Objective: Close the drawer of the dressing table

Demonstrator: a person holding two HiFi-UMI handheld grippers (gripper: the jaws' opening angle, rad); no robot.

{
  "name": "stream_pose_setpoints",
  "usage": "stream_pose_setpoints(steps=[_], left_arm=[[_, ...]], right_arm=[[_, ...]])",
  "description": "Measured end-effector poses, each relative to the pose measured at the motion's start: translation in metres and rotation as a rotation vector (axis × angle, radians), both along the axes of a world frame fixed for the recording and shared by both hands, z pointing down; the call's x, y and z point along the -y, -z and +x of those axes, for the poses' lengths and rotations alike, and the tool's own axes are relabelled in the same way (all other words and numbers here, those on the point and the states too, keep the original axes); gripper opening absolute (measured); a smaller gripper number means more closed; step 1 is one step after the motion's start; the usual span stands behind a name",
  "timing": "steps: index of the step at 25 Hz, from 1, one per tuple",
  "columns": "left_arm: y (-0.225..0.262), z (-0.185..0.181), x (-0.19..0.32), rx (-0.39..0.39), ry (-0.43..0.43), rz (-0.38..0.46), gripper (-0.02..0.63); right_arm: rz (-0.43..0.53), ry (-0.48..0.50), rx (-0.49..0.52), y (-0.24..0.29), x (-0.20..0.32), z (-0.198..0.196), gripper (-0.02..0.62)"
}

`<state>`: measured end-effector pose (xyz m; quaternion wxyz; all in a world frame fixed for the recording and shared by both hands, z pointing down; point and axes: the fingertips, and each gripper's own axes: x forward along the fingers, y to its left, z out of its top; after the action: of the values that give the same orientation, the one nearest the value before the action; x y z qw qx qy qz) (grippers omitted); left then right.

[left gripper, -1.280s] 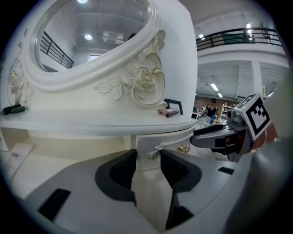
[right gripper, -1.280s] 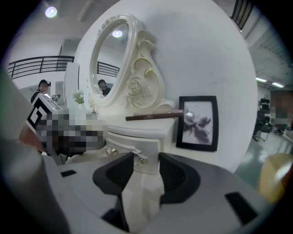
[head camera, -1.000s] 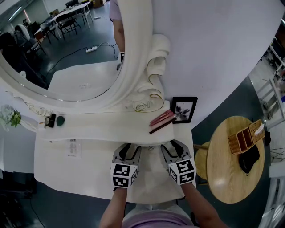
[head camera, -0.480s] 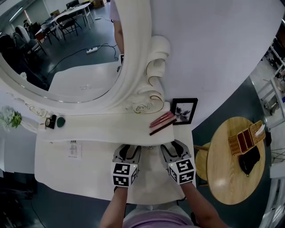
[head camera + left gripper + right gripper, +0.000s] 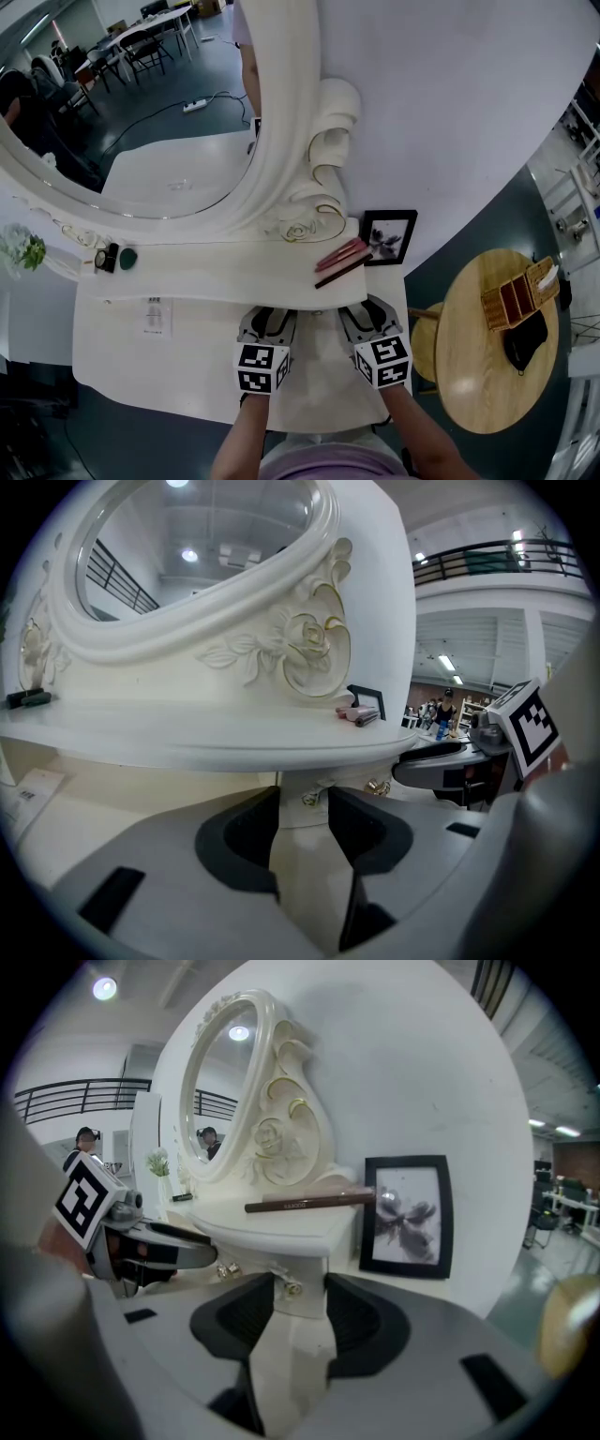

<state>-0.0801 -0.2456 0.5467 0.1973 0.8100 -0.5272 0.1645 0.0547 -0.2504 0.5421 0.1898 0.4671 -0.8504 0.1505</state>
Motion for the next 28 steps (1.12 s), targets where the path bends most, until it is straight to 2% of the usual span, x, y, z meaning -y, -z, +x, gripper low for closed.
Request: stream_pose_setpoints(steps=[10, 28], left_arm=[[-0.001, 0.0, 0.002, 0.002, 0.003, -0.001, 0.169], [0.011, -0.002, -0.012, -0.054, 0.036, 0.018, 0.166]], right_arm=[[-0.004, -0.001, 0.005, -0.001, 0.002, 0.0, 0.181], [-0.008, -0.067, 0.048, 0.01, -0.015, 0.013, 0.149]])
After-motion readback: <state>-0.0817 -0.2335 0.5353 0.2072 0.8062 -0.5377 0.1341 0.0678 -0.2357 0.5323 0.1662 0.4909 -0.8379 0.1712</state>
